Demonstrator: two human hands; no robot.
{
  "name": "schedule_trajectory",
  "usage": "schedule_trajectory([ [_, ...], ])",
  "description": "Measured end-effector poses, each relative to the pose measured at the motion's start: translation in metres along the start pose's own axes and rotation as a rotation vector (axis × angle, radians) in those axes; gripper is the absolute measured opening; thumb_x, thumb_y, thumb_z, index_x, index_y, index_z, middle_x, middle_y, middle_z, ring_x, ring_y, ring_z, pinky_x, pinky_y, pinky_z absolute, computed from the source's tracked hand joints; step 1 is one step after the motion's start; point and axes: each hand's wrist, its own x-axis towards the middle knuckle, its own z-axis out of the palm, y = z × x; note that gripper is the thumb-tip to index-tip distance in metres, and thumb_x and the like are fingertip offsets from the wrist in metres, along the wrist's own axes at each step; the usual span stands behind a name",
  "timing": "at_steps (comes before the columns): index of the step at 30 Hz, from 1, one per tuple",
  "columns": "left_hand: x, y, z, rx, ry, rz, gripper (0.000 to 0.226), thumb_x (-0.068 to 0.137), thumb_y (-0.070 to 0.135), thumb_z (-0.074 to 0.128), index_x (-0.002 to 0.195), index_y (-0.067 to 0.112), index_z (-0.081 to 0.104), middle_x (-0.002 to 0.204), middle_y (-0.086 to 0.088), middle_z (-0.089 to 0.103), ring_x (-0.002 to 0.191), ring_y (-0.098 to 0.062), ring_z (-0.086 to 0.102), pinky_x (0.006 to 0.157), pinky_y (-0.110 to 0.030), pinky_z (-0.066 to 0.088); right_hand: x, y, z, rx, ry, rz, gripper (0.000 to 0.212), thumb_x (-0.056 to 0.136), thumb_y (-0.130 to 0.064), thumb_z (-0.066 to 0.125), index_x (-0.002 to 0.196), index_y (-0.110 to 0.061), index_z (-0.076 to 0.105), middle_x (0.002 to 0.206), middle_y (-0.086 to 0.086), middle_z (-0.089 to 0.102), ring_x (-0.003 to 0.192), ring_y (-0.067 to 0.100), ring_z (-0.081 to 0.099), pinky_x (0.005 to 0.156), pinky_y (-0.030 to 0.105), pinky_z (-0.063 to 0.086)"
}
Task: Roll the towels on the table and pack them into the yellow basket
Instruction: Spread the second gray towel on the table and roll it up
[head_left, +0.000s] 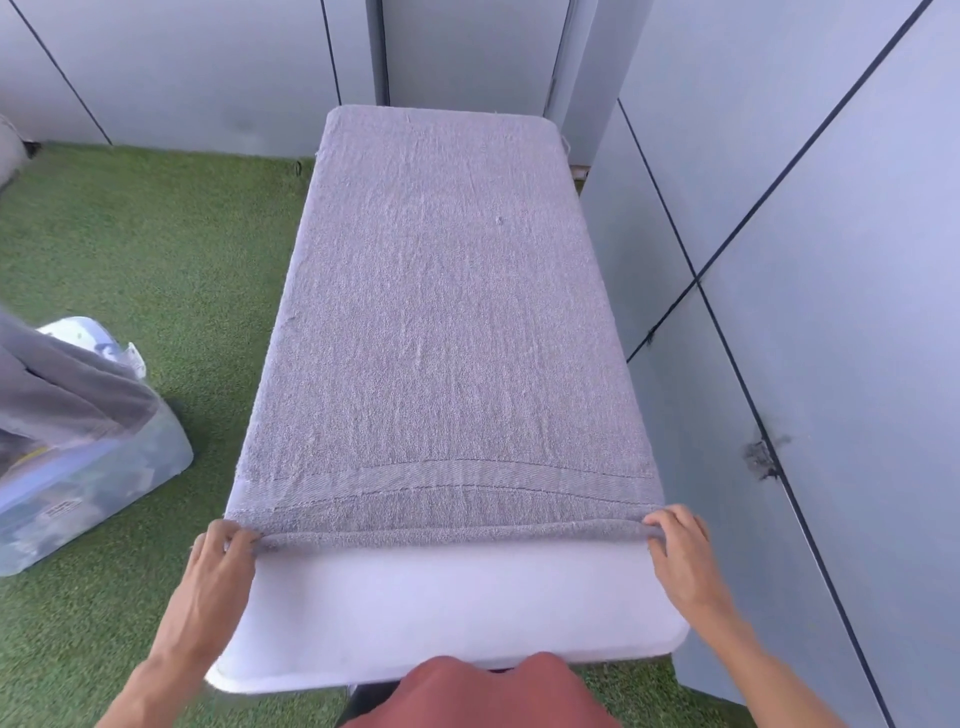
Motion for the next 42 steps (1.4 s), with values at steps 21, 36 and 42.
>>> schedule_trajectory([
  [21,0.005,-0.001,-0.014,-0.017,0.042,-0.003,0.021,0.075,-0.003,0.073,0.092,0.008,0.066,0.089,-0.004,0.055,0.082,-0.026,0.048,0.062,-0.041,0.050,0.003,-0.003,-0.009,-0.052,0.135,0.068,0.018,0.079,-0.003,0.069,0.085,-0.019,0.073,0.085,-0.001,0.057,0.088,0.026,0.050,0.082,0.032,0.037],
  [36,0.026,-0.020,-0.008,0.026,-0.169,0.021,0.027,0.082,-0.009,0.057,0.081,0.018,0.058,0.079,0.002,0.057,0.076,-0.022,0.053,0.058,-0.037,0.048,0.010,0.007,-0.018,-0.055,-0.116,-0.087,0.026,0.083,0.012,0.058,0.101,-0.002,0.070,0.096,0.006,0.066,0.094,0.030,0.060,0.085,0.036,0.044],
  [42,0.059,-0.025,-0.027,-0.342,-0.350,-0.204,0.025,0.083,0.002,0.067,0.092,0.025,0.060,0.080,0.004,0.068,0.072,-0.012,0.063,0.061,-0.025,0.045,0.037,0.005,-0.041,0.331,-0.329,0.256,0.019,0.079,0.002,0.069,0.085,-0.016,0.071,0.086,0.004,0.070,0.081,0.017,0.063,0.070,0.024,0.044],
])
